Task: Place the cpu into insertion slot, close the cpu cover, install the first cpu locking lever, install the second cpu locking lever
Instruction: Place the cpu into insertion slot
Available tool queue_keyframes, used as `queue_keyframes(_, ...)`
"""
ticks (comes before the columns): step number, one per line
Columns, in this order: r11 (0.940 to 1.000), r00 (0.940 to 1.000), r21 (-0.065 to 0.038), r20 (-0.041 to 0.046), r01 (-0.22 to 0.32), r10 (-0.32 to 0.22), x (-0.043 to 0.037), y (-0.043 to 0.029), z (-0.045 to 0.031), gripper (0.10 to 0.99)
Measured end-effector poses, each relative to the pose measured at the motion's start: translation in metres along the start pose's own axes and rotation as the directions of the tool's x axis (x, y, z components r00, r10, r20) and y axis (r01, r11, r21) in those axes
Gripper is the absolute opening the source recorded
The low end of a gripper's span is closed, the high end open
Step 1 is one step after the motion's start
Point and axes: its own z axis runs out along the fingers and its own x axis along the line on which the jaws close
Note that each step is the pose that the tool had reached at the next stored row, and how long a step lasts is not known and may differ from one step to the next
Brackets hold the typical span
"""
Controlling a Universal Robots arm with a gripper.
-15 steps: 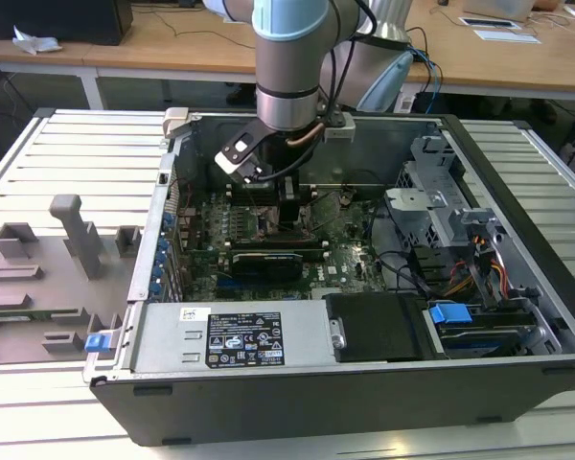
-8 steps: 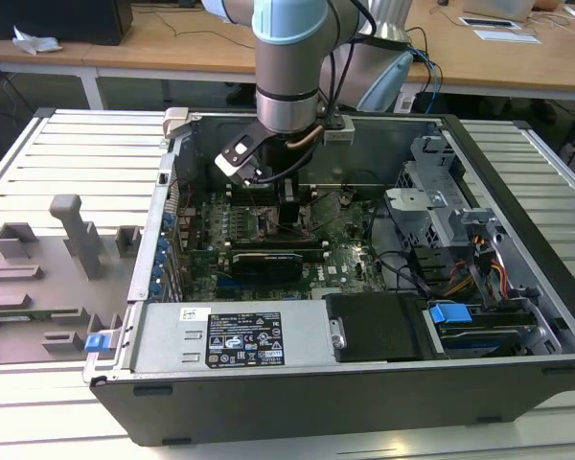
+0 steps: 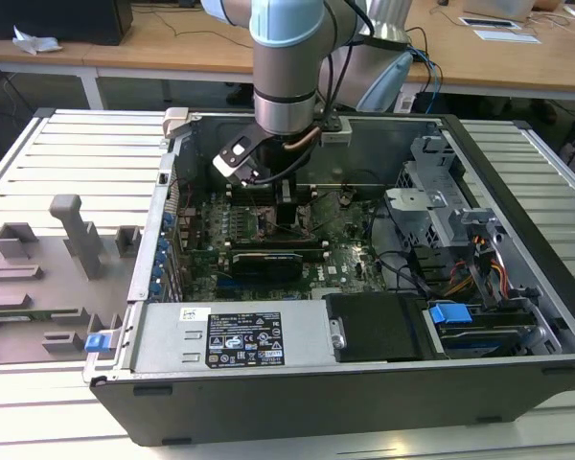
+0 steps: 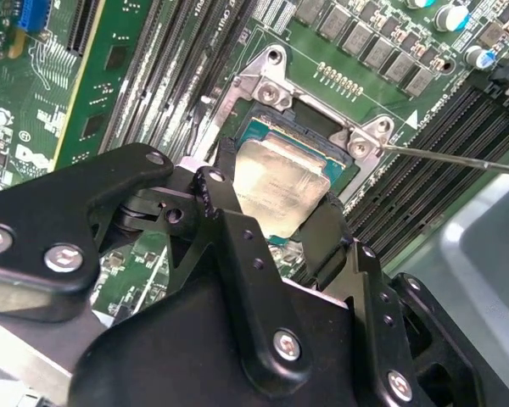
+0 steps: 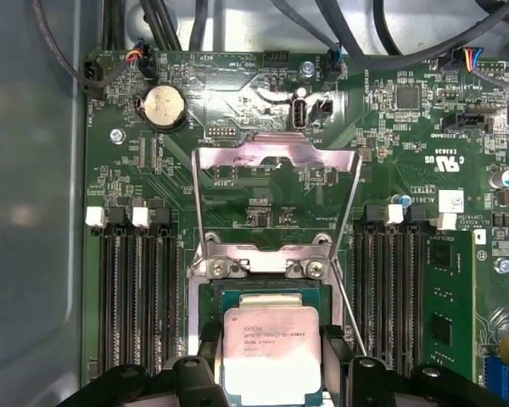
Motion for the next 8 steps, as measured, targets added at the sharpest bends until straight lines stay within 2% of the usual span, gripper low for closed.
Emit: queue_keyframes(8,1.0,1.0,0.0,0.0,0.0,0.0,0.0001,-0.0019,0.0057,0.545)
